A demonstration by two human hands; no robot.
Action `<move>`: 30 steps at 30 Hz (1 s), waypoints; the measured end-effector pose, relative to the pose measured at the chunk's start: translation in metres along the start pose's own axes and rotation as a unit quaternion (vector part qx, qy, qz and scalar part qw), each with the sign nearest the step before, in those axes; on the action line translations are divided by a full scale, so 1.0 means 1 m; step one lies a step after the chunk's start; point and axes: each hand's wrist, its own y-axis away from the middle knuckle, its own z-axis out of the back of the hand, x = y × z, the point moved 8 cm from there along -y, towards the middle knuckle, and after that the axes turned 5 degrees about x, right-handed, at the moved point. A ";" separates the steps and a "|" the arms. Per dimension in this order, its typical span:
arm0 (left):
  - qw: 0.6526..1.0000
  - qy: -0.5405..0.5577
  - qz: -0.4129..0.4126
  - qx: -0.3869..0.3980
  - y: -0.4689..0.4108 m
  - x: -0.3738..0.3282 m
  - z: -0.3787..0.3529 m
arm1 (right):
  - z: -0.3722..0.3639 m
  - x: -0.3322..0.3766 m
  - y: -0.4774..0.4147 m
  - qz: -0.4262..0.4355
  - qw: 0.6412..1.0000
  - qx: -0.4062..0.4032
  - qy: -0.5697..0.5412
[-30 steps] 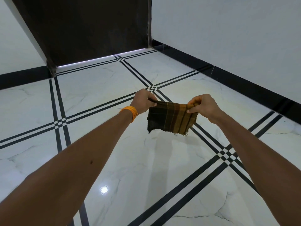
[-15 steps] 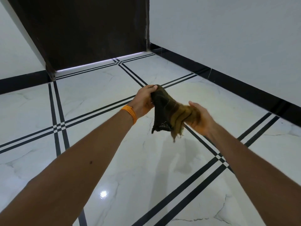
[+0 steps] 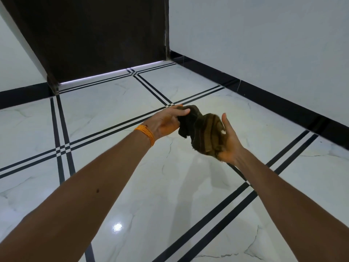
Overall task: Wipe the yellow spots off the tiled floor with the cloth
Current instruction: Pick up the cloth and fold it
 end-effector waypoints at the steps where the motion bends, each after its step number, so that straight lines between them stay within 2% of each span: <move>1: 1.000 0.012 0.007 -0.009 -0.002 0.003 0.000 | -0.001 -0.009 -0.001 -0.014 1.000 0.013 -0.006; 3: 0.999 0.024 0.031 -0.034 -0.004 0.011 0.005 | 0.000 -0.010 -0.001 -0.002 1.000 0.014 0.004; 6: 0.995 -0.051 0.042 -0.077 -0.003 0.014 0.019 | -0.001 0.007 -0.001 0.044 0.993 0.007 0.111; 9: 0.988 -0.102 0.053 -0.098 0.001 0.017 0.031 | -0.004 0.023 -0.001 0.063 0.986 -0.009 0.156; 14: 0.991 -0.076 0.095 -0.061 0.007 0.023 0.037 | -0.009 0.038 -0.002 0.077 0.981 -0.008 0.177; 19: 0.992 -0.102 0.070 -0.033 0.011 0.010 0.034 | 0.000 0.035 -0.004 0.065 0.972 -0.067 0.217; 24: 0.981 -0.179 0.028 -0.072 0.009 0.000 0.043 | 0.016 0.026 -0.002 0.049 0.978 -0.143 0.147; 27: 0.973 -0.218 0.011 -0.075 0.008 -0.002 0.044 | 0.011 0.017 -0.005 0.020 0.988 -0.108 0.107; 30: 0.978 -0.201 -0.017 -0.061 0.009 -0.005 0.042 | 0.008 0.010 -0.006 -0.003 0.996 -0.073 0.058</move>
